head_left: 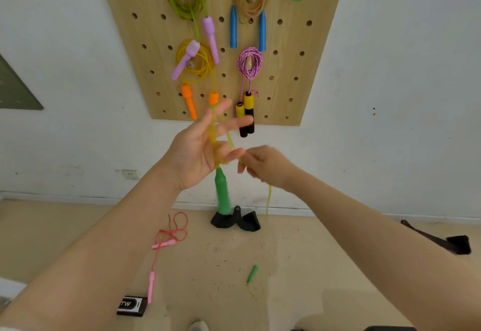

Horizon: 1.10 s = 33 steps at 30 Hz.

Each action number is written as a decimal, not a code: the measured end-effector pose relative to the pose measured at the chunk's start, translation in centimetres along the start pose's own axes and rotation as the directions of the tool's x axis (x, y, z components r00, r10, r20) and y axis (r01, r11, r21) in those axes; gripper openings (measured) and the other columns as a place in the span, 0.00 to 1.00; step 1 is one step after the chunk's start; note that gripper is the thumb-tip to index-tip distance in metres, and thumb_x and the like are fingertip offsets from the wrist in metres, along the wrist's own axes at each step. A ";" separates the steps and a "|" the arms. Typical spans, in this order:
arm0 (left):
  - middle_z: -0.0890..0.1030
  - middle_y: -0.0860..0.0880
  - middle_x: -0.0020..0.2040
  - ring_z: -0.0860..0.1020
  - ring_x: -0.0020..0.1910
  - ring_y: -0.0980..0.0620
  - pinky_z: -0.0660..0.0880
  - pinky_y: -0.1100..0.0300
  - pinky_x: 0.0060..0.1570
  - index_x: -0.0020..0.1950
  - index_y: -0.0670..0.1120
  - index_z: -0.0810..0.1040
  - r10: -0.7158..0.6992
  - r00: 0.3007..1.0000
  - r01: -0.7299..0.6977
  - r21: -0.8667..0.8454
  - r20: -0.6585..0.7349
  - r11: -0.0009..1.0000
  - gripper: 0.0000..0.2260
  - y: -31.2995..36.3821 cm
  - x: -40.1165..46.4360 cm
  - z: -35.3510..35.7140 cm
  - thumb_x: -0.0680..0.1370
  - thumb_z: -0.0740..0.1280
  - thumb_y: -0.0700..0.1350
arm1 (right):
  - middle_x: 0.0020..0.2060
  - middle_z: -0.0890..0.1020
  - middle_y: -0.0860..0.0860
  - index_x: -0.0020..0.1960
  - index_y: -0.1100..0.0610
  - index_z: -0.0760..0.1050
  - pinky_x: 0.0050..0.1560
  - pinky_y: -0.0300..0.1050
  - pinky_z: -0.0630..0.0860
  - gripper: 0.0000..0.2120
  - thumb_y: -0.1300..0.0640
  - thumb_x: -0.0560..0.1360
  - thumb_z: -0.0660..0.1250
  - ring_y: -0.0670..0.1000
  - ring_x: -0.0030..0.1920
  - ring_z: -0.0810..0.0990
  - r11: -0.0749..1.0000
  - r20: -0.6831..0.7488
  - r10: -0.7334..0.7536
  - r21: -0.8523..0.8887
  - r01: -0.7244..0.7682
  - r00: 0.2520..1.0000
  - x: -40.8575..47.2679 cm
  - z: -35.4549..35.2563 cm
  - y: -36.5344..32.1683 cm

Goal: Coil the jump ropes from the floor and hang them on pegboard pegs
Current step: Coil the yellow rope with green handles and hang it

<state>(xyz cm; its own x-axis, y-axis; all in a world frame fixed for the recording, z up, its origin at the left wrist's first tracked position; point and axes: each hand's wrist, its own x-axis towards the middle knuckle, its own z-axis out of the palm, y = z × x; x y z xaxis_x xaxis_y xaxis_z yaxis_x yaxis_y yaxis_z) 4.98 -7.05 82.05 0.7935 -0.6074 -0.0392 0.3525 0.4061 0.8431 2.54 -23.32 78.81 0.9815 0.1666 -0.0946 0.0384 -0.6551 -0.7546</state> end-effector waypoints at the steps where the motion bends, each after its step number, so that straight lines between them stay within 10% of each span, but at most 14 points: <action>1: 0.81 0.48 0.56 0.83 0.35 0.52 0.81 0.52 0.42 0.72 0.53 0.63 0.014 0.998 -0.013 0.027 -0.056 1.000 0.19 -0.2 0.6 -0.9 0.82 0.49 0.52 | 0.26 0.72 0.47 0.40 0.54 0.77 0.34 0.39 0.68 0.17 0.51 0.81 0.54 0.45 0.28 0.70 0.998 0.086 0.008 -0.062 -0.002 0.996 -0.1 0.4 -0.5; 7: 0.69 0.50 0.72 0.77 0.59 0.41 0.68 0.44 0.64 0.74 0.63 0.51 -0.108 0.956 0.219 0.417 -0.274 0.882 0.20 -1.6 2.1 -5.8 0.82 0.47 0.55 | 0.24 0.73 0.44 0.57 0.56 0.78 0.30 0.34 0.68 0.11 0.56 0.75 0.65 0.45 0.24 0.69 0.970 0.455 -0.010 -0.211 0.119 0.891 -0.3 -2.0 -5.2; 10: 0.78 0.47 0.64 0.83 0.40 0.46 0.69 0.46 0.63 0.70 0.65 0.59 -0.260 0.957 0.290 0.453 -0.127 0.843 0.18 -1.3 1.4 -5.5 0.80 0.48 0.60 | 0.24 0.74 0.43 0.41 0.57 0.81 0.27 0.34 0.64 0.04 0.60 0.74 0.68 0.41 0.24 0.67 0.986 0.158 -0.164 0.052 0.157 0.974 1.4 -3.8 -6.2; 14: 0.84 0.41 0.43 0.56 0.15 0.58 0.78 0.53 0.50 0.65 0.60 0.69 -0.359 0.920 0.300 0.307 0.158 0.903 0.21 0.7 0.0 -2.9 0.77 0.45 0.62 | 0.27 0.73 0.49 0.36 0.58 0.78 0.27 0.32 0.65 0.07 0.58 0.73 0.70 0.42 0.24 0.67 0.930 -0.339 -0.081 0.314 0.194 0.937 4.6 -4.0 -4.7; 17: 0.81 0.46 0.32 0.57 0.13 0.60 0.78 0.60 0.33 0.64 0.53 0.73 -0.270 0.930 0.223 0.204 0.248 0.953 0.24 3.4 0.4 -2.7 0.75 0.49 0.60 | 0.30 0.70 0.55 0.37 0.64 0.76 0.29 0.36 0.64 0.11 0.59 0.76 0.64 0.45 0.27 0.65 0.954 -0.256 0.014 0.293 0.063 0.967 5.6 -1.8 -3.5; 20: 0.85 0.48 0.42 0.59 0.14 0.61 0.79 0.60 0.34 0.67 0.53 0.69 -0.136 0.988 0.127 0.129 0.070 0.984 0.21 4.4 2.4 -5.1 0.80 0.46 0.58 | 0.31 0.77 0.52 0.36 0.62 0.78 0.34 0.39 0.66 0.19 0.55 0.80 0.57 0.49 0.32 0.71 0.997 -0.052 0.015 -0.072 -0.018 0.999 5.6 1.6 -3.9; 23: 0.82 0.48 0.54 0.80 0.30 0.53 0.81 0.53 0.45 0.75 0.54 0.58 -0.061 0.975 0.084 0.098 -0.214 0.992 0.22 4.1 4.4 -9.4 0.81 0.46 0.57 | 0.43 0.80 0.49 0.54 0.59 0.79 0.39 0.35 0.63 0.15 0.52 0.80 0.57 0.48 0.44 0.75 0.904 0.179 -0.046 -0.412 0.117 0.983 5.5 3.1 -5.5; 27: 0.80 0.47 0.59 0.79 0.56 0.42 0.70 0.44 0.63 0.74 0.58 0.58 -0.204 0.952 0.270 0.311 -0.226 0.911 0.22 3.5 4.6 -12.2 0.80 0.51 0.60 | 0.26 0.71 0.43 0.46 0.57 0.81 0.31 0.29 0.65 0.06 0.57 0.75 0.66 0.39 0.27 0.70 0.950 0.241 -0.151 -0.232 0.208 0.959 6.0 1.8 -8.4; 30: 0.83 0.43 0.54 0.83 0.42 0.46 0.74 0.52 0.54 0.67 0.53 0.70 -0.369 0.927 0.361 0.432 -0.067 0.827 0.21 3.8 3.5 -11.2 0.78 0.54 0.60 | 0.27 0.75 0.50 0.37 0.57 0.80 0.32 0.33 0.68 0.06 0.60 0.73 0.69 0.41 0.28 0.70 0.976 -0.088 -0.201 0.067 0.207 0.976 7.3 0.0 -9.2; 33: 0.82 0.41 0.33 0.67 0.17 0.56 0.79 0.50 0.48 0.61 0.46 0.77 -0.450 0.879 0.392 0.299 0.157 0.870 0.26 4.7 2.7 -10.6 0.78 0.49 0.60 | 0.36 0.78 0.63 0.40 0.61 0.80 0.39 0.47 0.70 0.06 0.58 0.72 0.71 0.50 0.35 0.72 0.965 -0.326 -0.064 0.220 0.141 0.943 9.2 -0.7 -7.8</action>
<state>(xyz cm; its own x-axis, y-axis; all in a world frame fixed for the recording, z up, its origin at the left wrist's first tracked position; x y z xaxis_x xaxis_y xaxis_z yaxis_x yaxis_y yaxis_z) 14.09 0.48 80.23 0.4608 -0.8239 -0.3298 0.4696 -0.0890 0.8784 11.40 -17.22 84.32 0.9845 -0.0413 0.1707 0.1347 -0.4467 -0.8845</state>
